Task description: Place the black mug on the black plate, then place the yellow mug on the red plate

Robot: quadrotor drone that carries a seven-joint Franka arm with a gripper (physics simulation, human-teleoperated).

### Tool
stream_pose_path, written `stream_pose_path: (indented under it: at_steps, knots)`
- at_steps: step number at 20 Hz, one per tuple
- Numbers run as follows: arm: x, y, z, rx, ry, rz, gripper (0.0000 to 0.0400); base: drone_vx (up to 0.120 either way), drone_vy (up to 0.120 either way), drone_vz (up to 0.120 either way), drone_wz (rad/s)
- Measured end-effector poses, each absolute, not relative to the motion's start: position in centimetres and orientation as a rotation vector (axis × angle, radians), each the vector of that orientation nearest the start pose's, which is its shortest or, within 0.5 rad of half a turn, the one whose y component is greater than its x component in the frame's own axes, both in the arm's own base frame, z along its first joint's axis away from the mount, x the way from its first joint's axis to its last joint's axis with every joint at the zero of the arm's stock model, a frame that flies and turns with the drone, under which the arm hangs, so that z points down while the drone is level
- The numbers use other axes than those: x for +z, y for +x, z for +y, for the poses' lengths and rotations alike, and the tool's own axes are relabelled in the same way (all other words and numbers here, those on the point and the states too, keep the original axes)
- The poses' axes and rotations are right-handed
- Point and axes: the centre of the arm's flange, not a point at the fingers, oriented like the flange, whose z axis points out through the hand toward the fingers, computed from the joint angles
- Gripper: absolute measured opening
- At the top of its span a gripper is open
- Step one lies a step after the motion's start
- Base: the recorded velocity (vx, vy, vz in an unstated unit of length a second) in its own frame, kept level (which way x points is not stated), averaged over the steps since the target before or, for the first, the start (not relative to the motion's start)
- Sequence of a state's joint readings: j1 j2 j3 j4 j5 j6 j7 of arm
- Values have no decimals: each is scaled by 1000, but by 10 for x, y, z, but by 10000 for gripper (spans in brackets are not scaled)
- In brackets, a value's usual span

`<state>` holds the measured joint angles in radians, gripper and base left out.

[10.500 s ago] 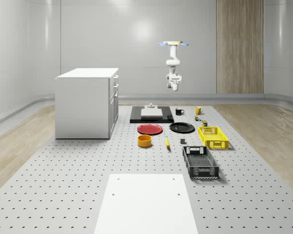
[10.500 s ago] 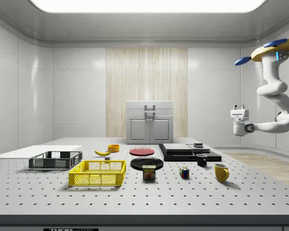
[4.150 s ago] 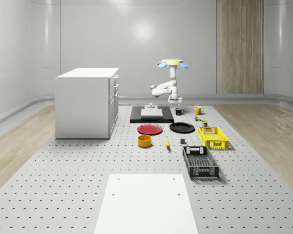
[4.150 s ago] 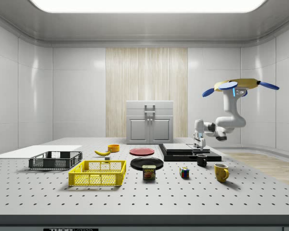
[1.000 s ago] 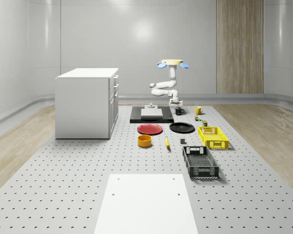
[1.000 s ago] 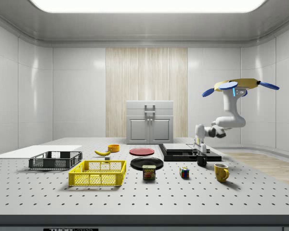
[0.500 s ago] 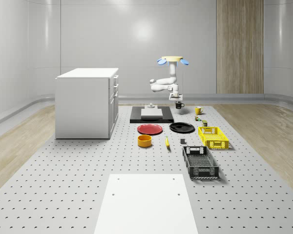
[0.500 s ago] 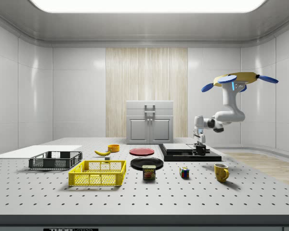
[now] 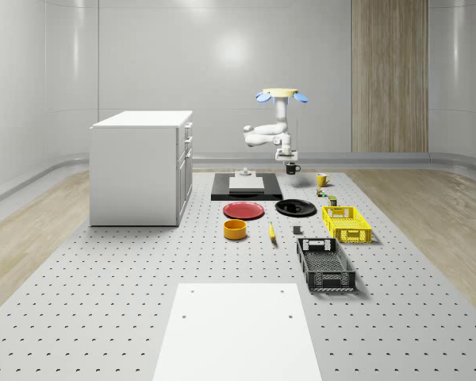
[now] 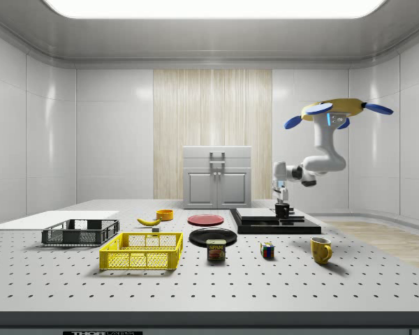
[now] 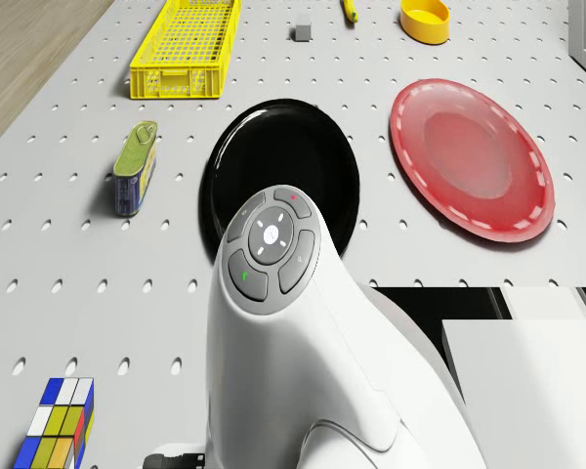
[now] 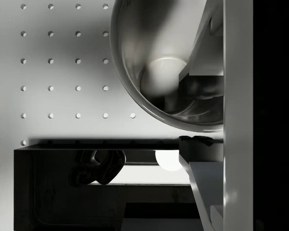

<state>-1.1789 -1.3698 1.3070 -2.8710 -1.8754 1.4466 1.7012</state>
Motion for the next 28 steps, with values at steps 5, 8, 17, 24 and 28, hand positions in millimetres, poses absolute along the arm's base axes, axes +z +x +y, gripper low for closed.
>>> stream_pose_path:
  at_steps: [5,8,17,24,28]
  knots:
    - [501,307,-14,785,1,-2,110,120,0,0,0]
    - [501,307,-14,785,1,-2,110,120,0,0,0]
    - [501,307,-14,785,1,-2,110,120,0,0,0]
    - [501,307,-14,785,1,-2,110,120,0,0,0]
    - [501,307,-14,785,1,-2,110,120,0,0,0]
